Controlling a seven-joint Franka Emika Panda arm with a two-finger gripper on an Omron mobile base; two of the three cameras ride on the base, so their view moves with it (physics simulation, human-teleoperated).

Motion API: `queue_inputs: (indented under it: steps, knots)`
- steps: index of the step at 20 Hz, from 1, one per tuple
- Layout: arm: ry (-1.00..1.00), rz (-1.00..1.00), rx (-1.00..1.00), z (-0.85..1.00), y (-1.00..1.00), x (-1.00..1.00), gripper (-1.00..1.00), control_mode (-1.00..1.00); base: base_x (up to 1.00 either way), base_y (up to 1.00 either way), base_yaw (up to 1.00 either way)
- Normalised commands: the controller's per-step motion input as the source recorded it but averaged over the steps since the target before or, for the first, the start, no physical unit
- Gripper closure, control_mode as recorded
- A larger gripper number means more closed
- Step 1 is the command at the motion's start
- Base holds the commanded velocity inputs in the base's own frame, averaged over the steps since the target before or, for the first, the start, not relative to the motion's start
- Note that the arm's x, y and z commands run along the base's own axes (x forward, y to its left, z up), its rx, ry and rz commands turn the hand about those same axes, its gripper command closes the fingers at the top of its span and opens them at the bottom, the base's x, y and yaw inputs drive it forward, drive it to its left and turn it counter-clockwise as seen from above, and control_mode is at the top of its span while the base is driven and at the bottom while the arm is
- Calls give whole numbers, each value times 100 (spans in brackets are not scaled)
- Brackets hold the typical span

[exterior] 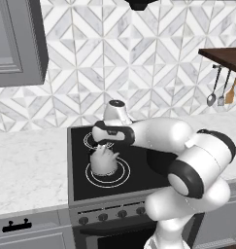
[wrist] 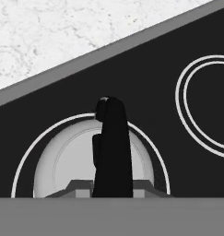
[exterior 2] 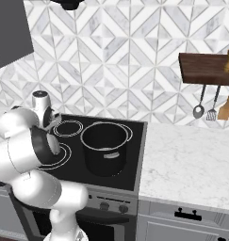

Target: Pick the kettle from the counter and place it on a stove burner. Then turn the burner on.

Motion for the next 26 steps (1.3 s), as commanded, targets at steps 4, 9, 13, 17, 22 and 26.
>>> queue_inputs:
  steps: [4, 9, 13, 17, 22, 26]
  knots:
    - [0, 0, 0, 0, 0, 0, 100, -100, 0, 0, 0]
    - [0, 0, -1, 0, 0, 0, 100, -100, 0, 0, 0]
    - [0, 0, 0, 0, 0, 0, -100, -100, 0, 0, 0]
    - [0, 0, 0, 4, 0, -3, -100, -100, 0, 0, 0]
    - [0, -5, 0, 21, 0, -1, -100, -100, 0, 0, 0]
    - [-2, -2, 0, 65, 13, -37, -100, -100, 0, 0, 0]
